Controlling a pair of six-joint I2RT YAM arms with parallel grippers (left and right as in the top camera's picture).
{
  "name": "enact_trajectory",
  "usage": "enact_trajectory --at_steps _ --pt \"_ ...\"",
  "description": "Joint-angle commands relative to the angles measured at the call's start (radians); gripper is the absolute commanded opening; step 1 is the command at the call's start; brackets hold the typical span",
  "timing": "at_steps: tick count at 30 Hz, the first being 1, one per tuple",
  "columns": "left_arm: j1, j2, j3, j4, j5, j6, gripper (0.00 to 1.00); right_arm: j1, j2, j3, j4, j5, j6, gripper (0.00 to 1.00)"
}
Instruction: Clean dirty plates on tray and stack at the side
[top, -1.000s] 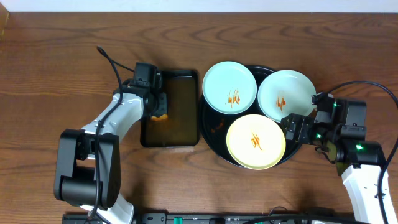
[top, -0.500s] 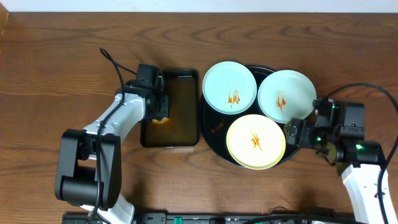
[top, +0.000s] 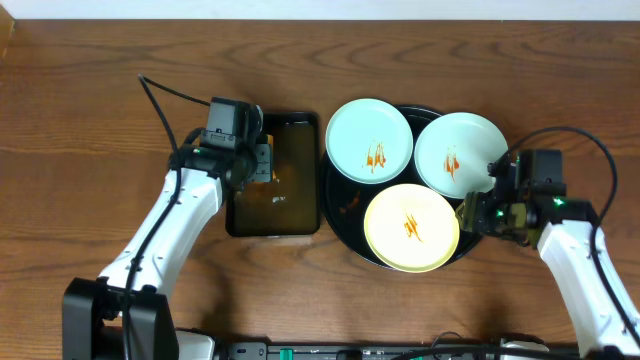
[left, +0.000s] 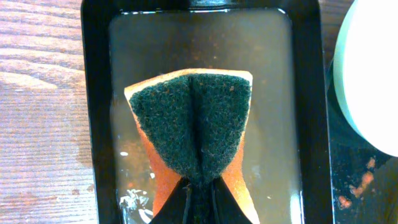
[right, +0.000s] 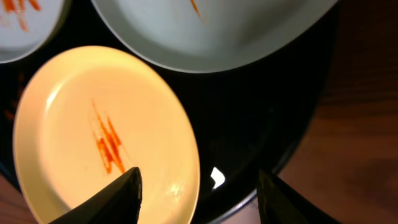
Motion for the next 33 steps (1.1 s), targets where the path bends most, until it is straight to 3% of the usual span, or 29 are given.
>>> enact_trajectory --at_steps 1,11,15,25,33 --pt "-0.003 0.006 0.011 -0.009 0.006 -0.016 0.07 0.013 0.069 -0.001 0.021 -0.028 -0.008 0.53" --pt "-0.003 0.006 0.011 -0.005 0.023 -0.062 0.08 0.013 0.265 -0.004 0.105 -0.155 -0.045 0.41" --pt "-0.003 0.006 0.011 -0.006 0.024 -0.063 0.08 0.013 0.293 -0.004 0.119 -0.151 -0.045 0.25" --pt "-0.003 0.006 0.011 -0.001 0.024 -0.063 0.08 0.013 0.296 -0.004 0.119 -0.120 -0.045 0.02" --pt "-0.003 0.005 0.011 0.042 0.024 -0.062 0.08 0.013 0.296 -0.004 0.119 -0.110 -0.045 0.01"
